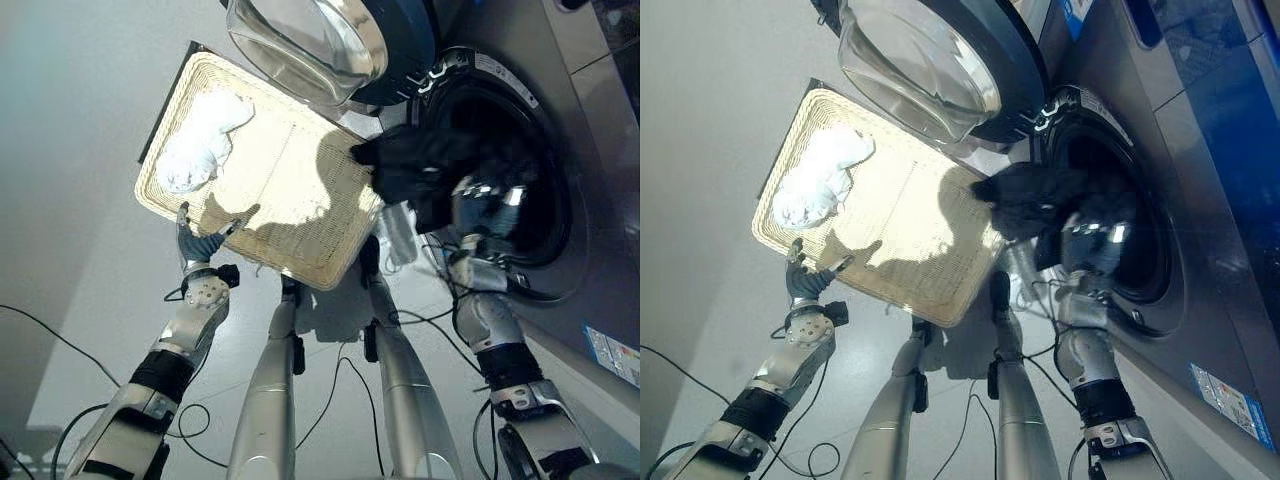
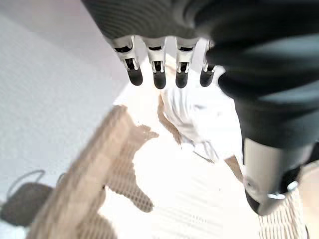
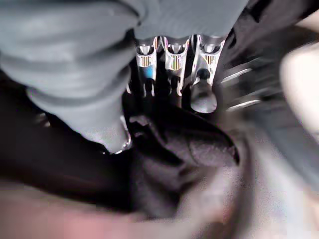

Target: Put the clothes into the washing machine.

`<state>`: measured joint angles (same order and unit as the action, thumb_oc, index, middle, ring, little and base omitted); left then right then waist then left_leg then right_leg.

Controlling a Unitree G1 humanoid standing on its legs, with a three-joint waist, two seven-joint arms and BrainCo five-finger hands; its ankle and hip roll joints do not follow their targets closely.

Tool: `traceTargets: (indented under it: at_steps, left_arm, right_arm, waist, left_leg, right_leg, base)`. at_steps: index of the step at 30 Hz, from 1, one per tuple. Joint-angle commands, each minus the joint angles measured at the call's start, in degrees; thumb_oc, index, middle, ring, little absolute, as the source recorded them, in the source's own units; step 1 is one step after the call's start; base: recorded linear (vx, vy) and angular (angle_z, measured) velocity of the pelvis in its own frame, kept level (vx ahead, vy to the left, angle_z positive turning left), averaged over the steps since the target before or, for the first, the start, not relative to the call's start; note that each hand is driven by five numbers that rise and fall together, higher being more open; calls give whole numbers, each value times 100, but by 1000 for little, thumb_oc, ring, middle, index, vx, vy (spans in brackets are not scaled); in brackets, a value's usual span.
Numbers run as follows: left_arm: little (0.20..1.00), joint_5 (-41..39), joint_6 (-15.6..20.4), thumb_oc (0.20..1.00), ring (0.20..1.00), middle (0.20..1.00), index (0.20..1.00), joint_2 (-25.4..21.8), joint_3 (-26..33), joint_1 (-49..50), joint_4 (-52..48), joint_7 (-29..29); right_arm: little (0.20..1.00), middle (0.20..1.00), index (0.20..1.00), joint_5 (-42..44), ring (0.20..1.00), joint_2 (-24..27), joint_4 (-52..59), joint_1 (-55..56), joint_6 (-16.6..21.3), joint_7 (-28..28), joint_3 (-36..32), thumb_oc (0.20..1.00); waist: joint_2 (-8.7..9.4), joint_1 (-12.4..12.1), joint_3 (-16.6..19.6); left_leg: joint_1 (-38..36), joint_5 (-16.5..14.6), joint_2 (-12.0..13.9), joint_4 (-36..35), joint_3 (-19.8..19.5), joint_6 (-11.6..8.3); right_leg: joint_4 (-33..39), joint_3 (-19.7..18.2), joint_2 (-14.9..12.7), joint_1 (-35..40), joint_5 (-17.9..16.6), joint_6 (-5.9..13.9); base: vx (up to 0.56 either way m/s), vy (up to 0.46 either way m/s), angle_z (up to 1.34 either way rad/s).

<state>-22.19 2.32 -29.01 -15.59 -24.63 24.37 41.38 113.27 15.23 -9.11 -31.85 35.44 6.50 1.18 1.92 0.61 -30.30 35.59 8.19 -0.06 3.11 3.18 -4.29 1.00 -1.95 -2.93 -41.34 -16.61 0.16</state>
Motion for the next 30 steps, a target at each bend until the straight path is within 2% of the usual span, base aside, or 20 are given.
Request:
traceTargets:
  at_steps: [1, 2, 3, 5, 6, 8, 10, 11, 12, 13, 14, 15, 16, 17, 22, 23, 24, 25, 27, 30]
  left_arm:
    - [1000, -234, 401, 1000, 1000, 1000, 1000, -71, 321, 162, 82, -63]
    - [1000, -262, 445, 1000, 1000, 1000, 1000, -71, 280, 208, 170, -66]
    - [1000, -265, 439, 1000, 1000, 1000, 1000, -70, 254, 253, 141, -55]
    - [1000, -258, 416, 1000, 1000, 1000, 1000, -57, 252, 272, 111, -72]
    - [1000, -216, 454, 1000, 1000, 1000, 1000, -28, 249, 300, 140, -122]
    - [1000, -178, 456, 1000, 1000, 1000, 1000, -3, 222, 295, 182, -215]
    - [1000, -182, 462, 1000, 1000, 1000, 1000, -7, 176, 278, 193, -243]
    - [1000, -131, 450, 1000, 1000, 1000, 1000, -2, 75, 242, 194, -215]
    - [1000, -98, 444, 1000, 1000, 1000, 1000, -2, 48, 240, 171, -187]
    - [1000, -71, 433, 1000, 1000, 1000, 1000, 2, 21, 234, 125, -148]
    - [1000, -55, 407, 1000, 1000, 1000, 1000, -2, 21, 206, 102, -162]
    - [1000, -55, 407, 1000, 1000, 1000, 1000, -2, 21, 206, 102, -162]
    - [1000, -43, 394, 1000, 1000, 1000, 1000, -7, 31, 204, 94, -164]
    - [1000, 159, 363, 1000, 1000, 1000, 1000, -3, -11, 136, 7, -117]
    - [1000, 534, 291, 1000, 1000, 1000, 1000, 71, -125, 120, -164, 124]
    - [1000, 732, 267, 1000, 1000, 1000, 1000, 85, -155, 88, -183, 307]
    - [1000, 840, 295, 1000, 1000, 1000, 1000, 65, -157, 36, -176, 432]
    - [1000, 992, 345, 1000, 1000, 1000, 1000, 53, -167, 0, -158, 621]
    - [1000, 1311, 369, 1000, 1000, 1000, 1000, -60, -137, -164, -140, 952]
    - [1000, 1564, 332, 1000, 1000, 1000, 1000, -211, -160, -289, -172, 1119]
  right_arm:
    - [200, 200, 200, -27, 200, 654, 766, -145, 2171, -797, -1145, 200]
    - [200, 200, 200, -196, 200, 855, 555, -203, 2779, -1283, -1465, 200]
    - [200, 200, 200, -456, 200, 1041, 514, -246, 3125, -1736, -1590, 200]
    - [200, 200, 200, -1057, 200, 1192, 397, -312, 3405, -2445, -1795, 200]
    - [200, 200, 200, -1669, 200, 1426, 88, -384, 3768, -3258, -2022, 200]
    - [200, 200, 200, -2379, 200, 1741, -335, -497, 3951, -4291, -2254, 200]
    - [200, 200, 200, -2666, 200, 1915, -515, -553, 3958, -4701, -2286, 200]
    - [1000, 1000, 1000, -2768, 1000, 2106, -579, -619, 3749, -4975, -2207, 1000]
    - [1000, 1000, 1000, -2602, 1000, 2113, -510, -631, 3666, -4847, -2134, 1000]
    - [1000, 1000, 1000, -1672, 1000, 2000, -252, -667, 3303, -4001, -2083, 1000]
    - [1000, 1000, 1000, -1178, 1000, 1935, -223, -660, 3128, -3584, -2002, 1000]
    - [1000, 1000, 1000, -1178, 1000, 1935, -223, -660, 3128, -3584, -2002, 1000]
    - [1000, 1000, 1000, -727, 1000, 1922, -267, -648, 3007, -3160, -1996, 1000]
    - [1000, 1000, 1000, -27, 1000, 1520, -87, -664, 2108, -2092, -1728, 1000]
    - [1000, 1000, 1000, -27, 1000, 1059, 119, -608, 1263, -1768, -1257, 1000]
    - [1000, 1000, 1000, -27, 1000, 1019, -145, -593, 454, -1525, -1021, 1000]
    - [1000, 1000, 1000, -27, 1000, 1058, -343, -615, 10, -1536, -934, 1000]
    - [1000, 1000, 1000, -369, 1000, 1094, -592, -601, -559, -1752, -807, 1000]
    - [1000, 1000, 1000, -1670, 1000, 1157, -1048, -557, -1333, -2436, -578, 1000]
    - [1000, 1000, 1000, -2283, 1000, 1296, -1464, -440, -1333, -2484, -377, 1000]
  waist:
    - [-393, 287, 50]
    - [-415, 310, 50]
    - [-429, 323, 50]
    - [-443, 337, 50]
    - [-455, 345, 50]
    - [-496, 322, 50]
    - [-516, 310, 50]
    - [-573, 278, 50]
    - [-594, 267, 50]
    - [-632, 266, 50]
    - [-643, 243, 50]
    - [-643, 243, 50]
    - [-641, 247, 50]
    - [-673, 210, 50]
    - [-685, 171, 50]
    - [-682, 142, 50]
    - [-673, 141, 50]
    - [-663, 130, 50]
    - [-616, 114, 50]
    - [-554, 96, 50]
  left_leg:
    - [158, 98, -189, 47, -40, 195]
    - [110, 26, -195, 65, -41, 198]
    - [101, 7, -203, 76, -37, 204]
    - [137, 25, -223, 91, -47, 214]
    - [157, 28, -244, 95, -66, 226]
    - [144, 32, -268, 69, -110, 231]
    - [149, 41, -283, 68, -134, 231]
    - [176, 70, -303, 65, -156, 232]
    - [183, 83, -309, 65, -162, 234]
    - [194, 104, -320, 54, -172, 232]
    - [195, 111, -332, 42, -175, 239]
    - [195, 111, -332, 42, -175, 239]
    - [194, 115, -336, 35, -177, 242]
    - [204, 138, -354, 24, -157, 265]
    - [233, 156, -355, 17, -119, 286]
    - [167, 113, -358, 1, -119, 283]
    - [230, 169, -360, 0, -108, 280]
    - [185, 134, -357, -13, -105, 273]
    - [251, 191, -350, -40, -85, 267]
    - [291, 223, -332, -68, -64, 251]
  right_leg:
    - [-488, 322, 168, 291, 507, 328]
    - [-497, 288, 175, 331, 553, 326]
    - [-494, 261, 178, 337, 557, 322]
    - [-489, 237, 177, 308, 522, 319]
    - [-486, 209, 177, 283, 498, 321]
    - [-477, 202, 168, 307, 500, 329]
    - [-486, 200, 167, 302, 498, 327]
    - [-496, 243, 143, 287, 495, 332]
    - [-505, 249, 140, 279, 495, 332]
    - [-516, 260, 134, 261, 492, 338]
    - [-507, 273, 125, 257, 491, 338]
    - [-507, 273, 125, 257, 491, 338]
    - [-502, 278, 122, 258, 489, 339]
    - [-489, 326, 94, 250, 478, 330]
    - [-478, 387, 55, 245, 476, 330]
    - [-473, 410, 55, 318, 530, 341]
    - [-470, 418, 50, 255, 479, 340]
    - [-462, 431, 49, 300, 512, 350]
    - [-438, 460, 39, 237, 453, 361]
    - [-389, 495, 23, 201, 403, 365]
  base:
    - [35, 83, -3]
    - [58, 79, -1]
    - [61, 63, -1]
    - [0, 0, 0]
    - [0, 0, 0]
    - [28, 11, 5]
    - [26, 8, 3]
    - [34, 16, 3]
    - [40, 20, 3]
    - [0, 0, 0]
    - [0, 0, 0]
    - [0, 0, 0]
    - [0, 0, 0]
    - [31, 16, -2]
    - [0, 0, 0]
    - [0, 0, 0]
    - [22, 31, 0]
    - [0, 0, 0]
    - [0, 0, 0]
    - [-12, -5, 0]
